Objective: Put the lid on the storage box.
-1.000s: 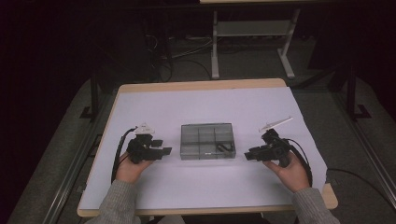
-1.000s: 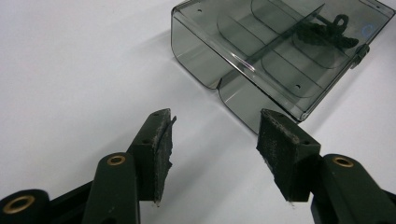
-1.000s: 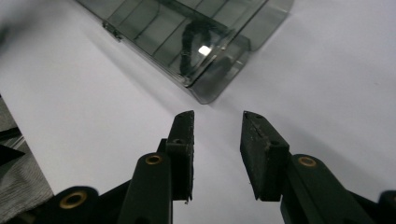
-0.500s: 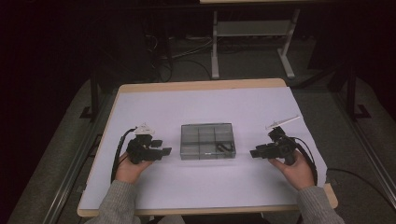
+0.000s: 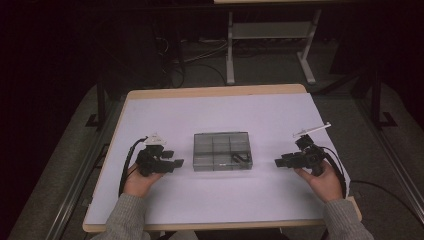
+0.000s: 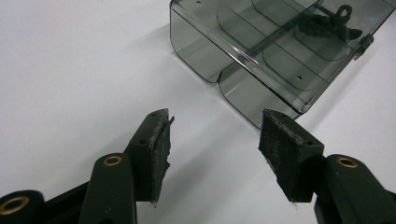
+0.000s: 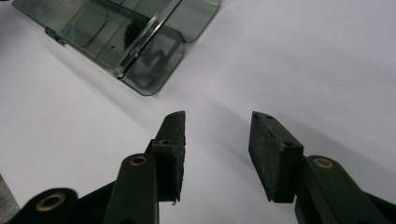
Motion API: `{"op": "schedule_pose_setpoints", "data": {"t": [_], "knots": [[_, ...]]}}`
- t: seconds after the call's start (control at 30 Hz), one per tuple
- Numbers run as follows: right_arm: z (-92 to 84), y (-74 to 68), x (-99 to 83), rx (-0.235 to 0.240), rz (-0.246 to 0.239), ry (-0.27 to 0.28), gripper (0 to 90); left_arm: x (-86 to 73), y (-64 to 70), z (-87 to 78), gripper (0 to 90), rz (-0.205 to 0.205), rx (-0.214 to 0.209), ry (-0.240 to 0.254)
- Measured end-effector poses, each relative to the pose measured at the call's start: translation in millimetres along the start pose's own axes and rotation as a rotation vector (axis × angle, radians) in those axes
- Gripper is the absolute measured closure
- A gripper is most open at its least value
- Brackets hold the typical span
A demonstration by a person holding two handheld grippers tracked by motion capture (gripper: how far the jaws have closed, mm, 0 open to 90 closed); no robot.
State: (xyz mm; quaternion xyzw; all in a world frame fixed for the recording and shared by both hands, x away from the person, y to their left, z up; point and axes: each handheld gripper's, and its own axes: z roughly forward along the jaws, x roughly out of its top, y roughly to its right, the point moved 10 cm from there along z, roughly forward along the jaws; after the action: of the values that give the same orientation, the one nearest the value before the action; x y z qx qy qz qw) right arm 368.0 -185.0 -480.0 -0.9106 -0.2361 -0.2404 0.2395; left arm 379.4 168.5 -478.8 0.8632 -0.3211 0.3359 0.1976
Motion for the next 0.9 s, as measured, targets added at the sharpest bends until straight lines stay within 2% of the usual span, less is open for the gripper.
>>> {"op": "schedule_pose_setpoints", "data": {"t": [0.57, 0.9], "knots": [[-13.6, 30.8, -16.7, -0.040, 0.052, 0.029, 51.3, -1.0, 1.7, 0.1, 42.1, -0.001, 0.001, 0.003], [-15.1, 37.8, -28.5, -0.032, 0.071, 0.044, 48.7, -2.4, 2.3, 0.6, 40.4, 0.001, 0.001, -0.003]]}}
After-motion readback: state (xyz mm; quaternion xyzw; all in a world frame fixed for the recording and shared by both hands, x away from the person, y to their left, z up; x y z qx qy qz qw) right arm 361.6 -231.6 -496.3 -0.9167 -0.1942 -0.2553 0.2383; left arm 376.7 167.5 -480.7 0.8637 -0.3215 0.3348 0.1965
